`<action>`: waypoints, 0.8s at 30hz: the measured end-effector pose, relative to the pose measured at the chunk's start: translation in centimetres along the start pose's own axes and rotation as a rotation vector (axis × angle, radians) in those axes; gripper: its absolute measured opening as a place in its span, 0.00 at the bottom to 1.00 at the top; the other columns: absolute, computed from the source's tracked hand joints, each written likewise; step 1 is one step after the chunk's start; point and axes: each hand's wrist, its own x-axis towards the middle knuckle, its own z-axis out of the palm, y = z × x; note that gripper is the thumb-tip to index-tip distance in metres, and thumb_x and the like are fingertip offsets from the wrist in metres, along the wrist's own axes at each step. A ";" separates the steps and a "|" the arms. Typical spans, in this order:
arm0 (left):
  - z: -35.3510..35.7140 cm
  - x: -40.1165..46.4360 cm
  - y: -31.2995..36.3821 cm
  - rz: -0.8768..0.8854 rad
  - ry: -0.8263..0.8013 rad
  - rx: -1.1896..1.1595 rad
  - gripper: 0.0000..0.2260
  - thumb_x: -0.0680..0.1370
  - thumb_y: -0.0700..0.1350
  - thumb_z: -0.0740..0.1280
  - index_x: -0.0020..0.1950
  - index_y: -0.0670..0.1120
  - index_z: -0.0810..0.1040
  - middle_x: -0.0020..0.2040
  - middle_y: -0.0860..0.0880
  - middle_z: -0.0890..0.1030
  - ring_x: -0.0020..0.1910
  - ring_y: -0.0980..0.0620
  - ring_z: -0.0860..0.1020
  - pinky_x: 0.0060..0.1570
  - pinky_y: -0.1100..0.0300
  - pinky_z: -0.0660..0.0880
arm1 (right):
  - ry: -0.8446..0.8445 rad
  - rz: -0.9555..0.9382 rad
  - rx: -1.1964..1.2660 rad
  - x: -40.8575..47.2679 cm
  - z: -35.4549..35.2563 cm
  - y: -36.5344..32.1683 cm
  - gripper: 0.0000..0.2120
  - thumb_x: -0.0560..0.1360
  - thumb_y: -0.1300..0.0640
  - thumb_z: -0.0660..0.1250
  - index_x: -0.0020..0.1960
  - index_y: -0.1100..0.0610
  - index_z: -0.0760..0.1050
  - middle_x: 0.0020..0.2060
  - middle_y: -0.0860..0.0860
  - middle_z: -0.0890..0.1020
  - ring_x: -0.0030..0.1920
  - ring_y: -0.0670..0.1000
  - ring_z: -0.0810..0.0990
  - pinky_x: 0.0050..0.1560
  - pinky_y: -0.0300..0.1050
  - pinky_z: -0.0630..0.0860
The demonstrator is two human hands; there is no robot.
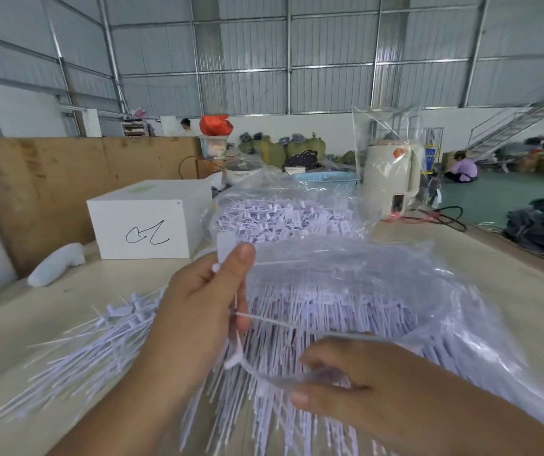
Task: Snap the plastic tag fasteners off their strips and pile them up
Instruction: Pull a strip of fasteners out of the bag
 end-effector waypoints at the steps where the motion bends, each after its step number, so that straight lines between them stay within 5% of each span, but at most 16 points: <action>1: 0.0 0.1 -0.1 -0.007 0.014 -0.004 0.26 0.68 0.68 0.64 0.30 0.44 0.72 0.21 0.47 0.73 0.20 0.52 0.71 0.22 0.64 0.69 | -0.016 -0.031 -0.009 -0.1 -0.2 -0.1 0.41 0.61 0.16 0.47 0.58 0.42 0.74 0.47 0.43 0.79 0.46 0.39 0.77 0.51 0.46 0.77; 3: 0.2 0.2 -0.2 -0.018 0.013 0.013 0.21 0.67 0.66 0.64 0.30 0.49 0.74 0.22 0.49 0.72 0.18 0.52 0.69 0.21 0.63 0.67 | -0.009 -0.046 -0.036 -0.3 -0.3 -0.1 0.35 0.65 0.21 0.53 0.56 0.46 0.74 0.47 0.43 0.79 0.46 0.38 0.78 0.51 0.45 0.78; 6: 0.8 -0.2 -0.5 0.010 -0.079 0.092 0.20 0.66 0.67 0.64 0.35 0.51 0.77 0.23 0.53 0.69 0.19 0.56 0.66 0.21 0.65 0.64 | -0.065 -0.042 0.023 -0.6 -0.2 -1.2 0.23 0.67 0.27 0.62 0.56 0.40 0.72 0.43 0.29 0.76 0.43 0.30 0.76 0.42 0.29 0.73; 10: 1.7 -1.0 -1.1 0.081 -0.255 0.142 0.22 0.69 0.68 0.67 0.36 0.48 0.79 0.24 0.52 0.70 0.24 0.55 0.68 0.28 0.63 0.66 | 0.121 -0.072 -0.053 0.2 0.9 -1.5 0.09 0.69 0.39 0.68 0.46 0.38 0.72 0.33 0.37 0.78 0.33 0.37 0.77 0.32 0.31 0.67; 13: 2.1 -1.3 -1.5 0.133 -0.331 0.219 0.19 0.74 0.65 0.65 0.39 0.49 0.81 0.35 0.50 0.81 0.36 0.52 0.79 0.43 0.59 0.74 | 0.315 -0.044 0.254 0.5 1.1 -0.9 0.12 0.67 0.42 0.71 0.46 0.38 0.70 0.29 0.39 0.77 0.26 0.40 0.74 0.29 0.33 0.68; 17: 2.7 -1.6 -1.6 0.054 -0.322 0.055 0.14 0.73 0.63 0.68 0.47 0.54 0.82 0.44 0.49 0.82 0.42 0.56 0.80 0.44 0.65 0.74 | 0.249 -0.081 0.517 0.1 0.5 -0.7 0.20 0.65 0.39 0.73 0.53 0.39 0.69 0.23 0.43 0.71 0.23 0.40 0.67 0.26 0.31 0.62; 21: 2.7 -1.6 -2.1 0.054 -0.419 -0.087 0.22 0.70 0.71 0.62 0.58 0.62 0.77 0.51 0.55 0.82 0.54 0.56 0.80 0.56 0.57 0.74 | 0.234 -0.164 0.686 0.0 0.5 -1.3 0.26 0.66 0.46 0.77 0.58 0.35 0.69 0.24 0.44 0.72 0.25 0.42 0.67 0.29 0.31 0.64; 24: 2.6 -1.4 -2.2 0.047 -0.473 -0.154 0.29 0.66 0.78 0.58 0.60 0.64 0.74 0.51 0.56 0.81 0.53 0.53 0.81 0.55 0.50 0.74 | 0.278 -0.265 0.813 0.2 0.9 -1.4 0.22 0.65 0.46 0.76 0.57 0.38 0.75 0.35 0.54 0.81 0.35 0.58 0.77 0.41 0.50 0.77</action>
